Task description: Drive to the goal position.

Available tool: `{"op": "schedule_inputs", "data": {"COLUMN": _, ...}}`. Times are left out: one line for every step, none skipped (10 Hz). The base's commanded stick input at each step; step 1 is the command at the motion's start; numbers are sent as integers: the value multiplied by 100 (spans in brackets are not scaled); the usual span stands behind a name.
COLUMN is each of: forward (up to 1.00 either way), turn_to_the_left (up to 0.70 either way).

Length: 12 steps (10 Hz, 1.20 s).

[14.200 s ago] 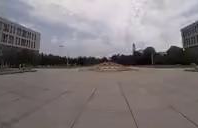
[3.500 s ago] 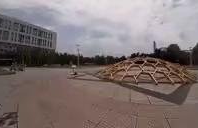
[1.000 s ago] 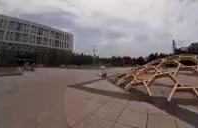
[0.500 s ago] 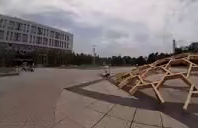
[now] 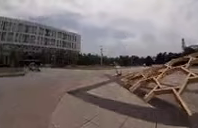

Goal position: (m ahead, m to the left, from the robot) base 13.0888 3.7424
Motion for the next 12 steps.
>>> {"op": "schedule_inputs", "data": {"forward": 70, "turn_to_the_left": 0}}
{"op": "schedule_inputs", "data": {"forward": 70, "turn_to_the_left": 0}}
{"op": "schedule_inputs", "data": {"forward": 70, "turn_to_the_left": 0}}
{"op": "schedule_inputs", "data": {"forward": 70, "turn_to_the_left": 0}}
{"op": "schedule_inputs", "data": {"forward": 70, "turn_to_the_left": 0}}
{"op": "schedule_inputs", "data": {"forward": 70, "turn_to_the_left": 0}}
{"op": "schedule_inputs", "data": {"forward": 70, "turn_to_the_left": 0}}
{"op": "schedule_inputs", "data": {"forward": 70, "turn_to_the_left": 0}}
{"op": "schedule_inputs", "data": {"forward": 70, "turn_to_the_left": 0}}
{"op": "schedule_inputs", "data": {"forward": 70, "turn_to_the_left": 0}}
{"op": "schedule_inputs", "data": {"forward": 70, "turn_to_the_left": 0}}
{"op": "schedule_inputs", "data": {"forward": 70, "turn_to_the_left": 0}}
